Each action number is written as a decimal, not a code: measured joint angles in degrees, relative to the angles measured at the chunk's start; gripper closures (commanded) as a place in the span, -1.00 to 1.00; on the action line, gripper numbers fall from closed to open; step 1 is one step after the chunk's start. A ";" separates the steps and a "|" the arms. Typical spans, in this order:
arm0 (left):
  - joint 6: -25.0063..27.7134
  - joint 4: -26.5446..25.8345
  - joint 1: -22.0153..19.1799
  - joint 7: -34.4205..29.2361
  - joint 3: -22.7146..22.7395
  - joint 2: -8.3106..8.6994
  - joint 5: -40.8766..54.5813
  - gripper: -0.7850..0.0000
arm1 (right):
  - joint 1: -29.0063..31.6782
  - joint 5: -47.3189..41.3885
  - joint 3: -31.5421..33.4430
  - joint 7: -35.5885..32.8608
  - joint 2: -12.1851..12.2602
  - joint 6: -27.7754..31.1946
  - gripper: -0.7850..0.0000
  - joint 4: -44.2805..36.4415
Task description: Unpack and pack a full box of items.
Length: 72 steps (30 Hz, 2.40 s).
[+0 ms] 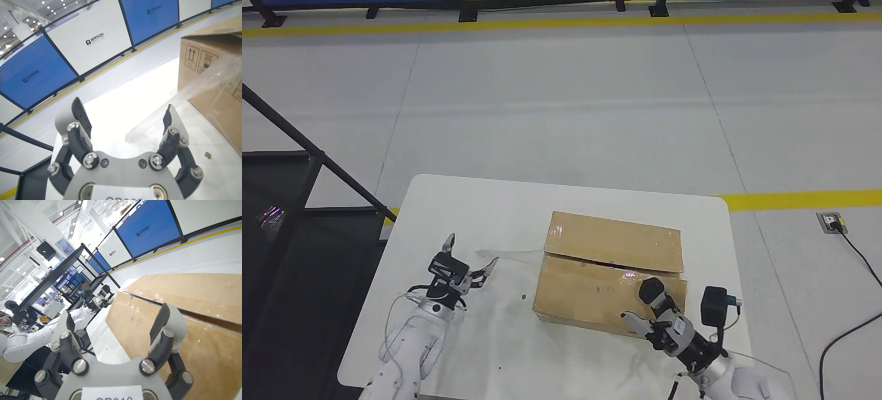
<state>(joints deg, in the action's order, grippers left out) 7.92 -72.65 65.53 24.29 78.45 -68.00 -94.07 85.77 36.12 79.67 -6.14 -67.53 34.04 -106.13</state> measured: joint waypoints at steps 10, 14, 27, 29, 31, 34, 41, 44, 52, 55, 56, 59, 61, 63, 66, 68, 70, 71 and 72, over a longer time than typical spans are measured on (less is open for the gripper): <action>1.25 0.69 0.45 1.10 1.01 0.05 2.30 -1.00 | -0.13 0.18 -0.14 -0.76 0.08 -0.42 -1.00 -0.54; 2.38 -3.81 2.51 2.93 3.36 0.36 5.31 -1.00 | 0.07 -0.09 0.69 -2.27 0.28 -0.59 -1.00 -1.38; 12.66 -14.17 8.41 2.18 8.00 1.67 6.60 -1.00 | 0.25 -2.06 2.53 -8.70 0.83 -1.37 -1.00 -2.54; 12.36 -14.17 8.41 2.18 8.00 1.67 6.62 -1.00 | 0.25 -2.06 2.53 -8.71 0.83 -1.37 -1.00 -2.54; 12.37 -14.19 8.41 2.18 8.00 1.67 6.62 -1.00 | 0.25 -2.05 2.52 -8.71 0.83 -1.38 -1.00 -2.55; 13.14 -15.15 8.93 1.07 7.59 1.60 7.94 -1.00 | 0.14 -0.99 2.24 -8.51 0.83 -1.64 -1.00 -3.22; 18.14 -18.03 10.34 -0.22 8.92 1.71 15.53 -1.00 | 3.82 -0.90 11.57 -4.59 1.81 3.20 -1.00 -4.19; 21.80 -18.76 11.07 -1.29 9.70 1.87 19.29 -1.00 | 5.87 -4.10 17.28 -5.38 2.49 7.64 -1.00 -3.04; 24.16 -18.97 10.64 -3.71 9.29 1.98 21.87 -1.00 | 0.56 -13.23 19.67 -20.01 4.36 12.00 -1.00 4.85; 22.87 -18.75 10.39 -3.53 8.62 1.92 20.59 -1.00 | -3.51 -17.19 17.37 -27.02 4.90 10.00 -1.00 8.39; 22.57 -18.62 10.33 -3.38 8.43 1.90 20.38 -1.00 | -4.67 -18.47 16.60 -28.66 5.00 9.36 -1.00 9.43; 21.70 -17.96 10.12 -3.12 8.02 1.84 20.10 -1.00 | -7.98 -22.08 14.35 -32.93 5.25 8.20 -1.00 12.37; 21.36 -17.54 9.97 -3.07 7.83 1.82 20.08 -1.00 | -9.63 -25.25 13.21 -35.48 5.46 9.08 -1.00 13.99; 21.18 -17.28 9.87 -3.06 7.79 1.82 20.16 -1.00 | -10.62 -28.15 12.77 -37.45 5.69 10.39 -1.00 14.96; 20.99 -17.12 9.80 -3.07 7.72 1.81 20.50 -1.00 | -11.17 -33.38 12.66 -40.46 6.16 13.08 -1.00 15.64; 20.97 -17.33 9.76 -3.09 7.63 1.81 20.69 -1.00 | -11.11 -37.48 12.73 -42.90 6.57 15.15 -1.00 15.63; 20.96 -17.77 9.73 -3.11 7.43 1.79 20.86 -1.00 | -10.75 -41.88 12.73 -45.85 7.08 17.61 -1.00 15.21; 21.01 -18.01 9.72 -3.12 7.28 1.77 20.96 -1.00 | -10.43 -43.47 12.58 -46.58 7.38 18.10 -1.00 14.58; 21.21 -18.27 9.70 -3.17 7.10 1.76 21.02 -1.00 | -10.01 -44.37 12.34 -46.78 7.74 18.00 -1.00 13.58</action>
<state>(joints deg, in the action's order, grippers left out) 29.13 -90.92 75.23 21.12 85.55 -66.24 -73.05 75.77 -8.25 92.01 -52.91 -59.79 52.04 -92.55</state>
